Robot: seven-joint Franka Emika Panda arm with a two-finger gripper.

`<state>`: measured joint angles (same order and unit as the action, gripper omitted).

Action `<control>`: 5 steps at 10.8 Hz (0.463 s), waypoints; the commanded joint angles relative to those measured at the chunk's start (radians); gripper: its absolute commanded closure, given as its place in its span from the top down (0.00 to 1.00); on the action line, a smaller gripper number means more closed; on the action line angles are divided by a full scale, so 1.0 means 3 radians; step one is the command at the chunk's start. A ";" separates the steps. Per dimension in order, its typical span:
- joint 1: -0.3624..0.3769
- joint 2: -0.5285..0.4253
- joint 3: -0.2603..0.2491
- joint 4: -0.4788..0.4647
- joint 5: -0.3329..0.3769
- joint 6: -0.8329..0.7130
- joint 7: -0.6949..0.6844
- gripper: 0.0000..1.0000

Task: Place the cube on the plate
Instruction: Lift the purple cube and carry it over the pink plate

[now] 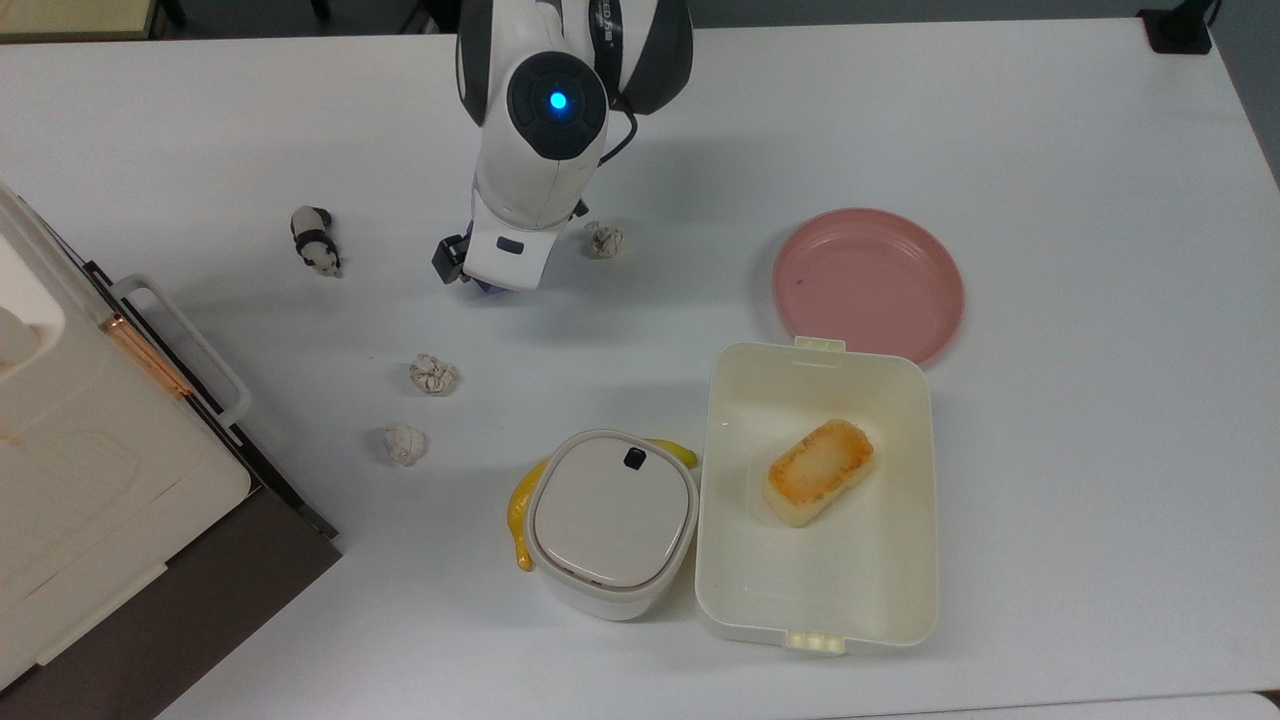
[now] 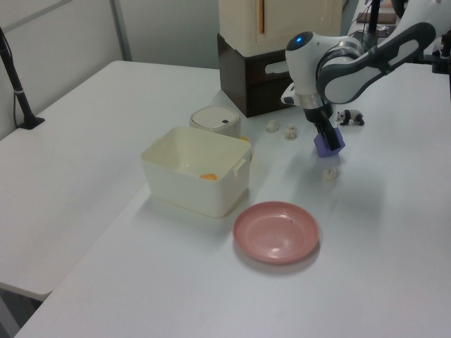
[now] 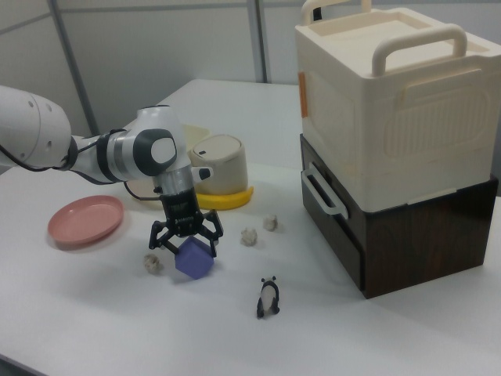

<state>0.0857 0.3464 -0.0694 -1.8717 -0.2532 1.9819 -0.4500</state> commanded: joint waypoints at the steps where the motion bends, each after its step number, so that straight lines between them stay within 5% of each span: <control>1: 0.0103 -0.0112 -0.0111 -0.0193 -0.0046 0.0102 -0.0085 1.00; 5: 0.0164 -0.0096 -0.0106 -0.0286 -0.0005 0.0062 0.0210 1.00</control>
<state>0.0979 0.3438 -0.0711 -1.9016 -0.2532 1.9819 -0.4530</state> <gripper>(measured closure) 0.000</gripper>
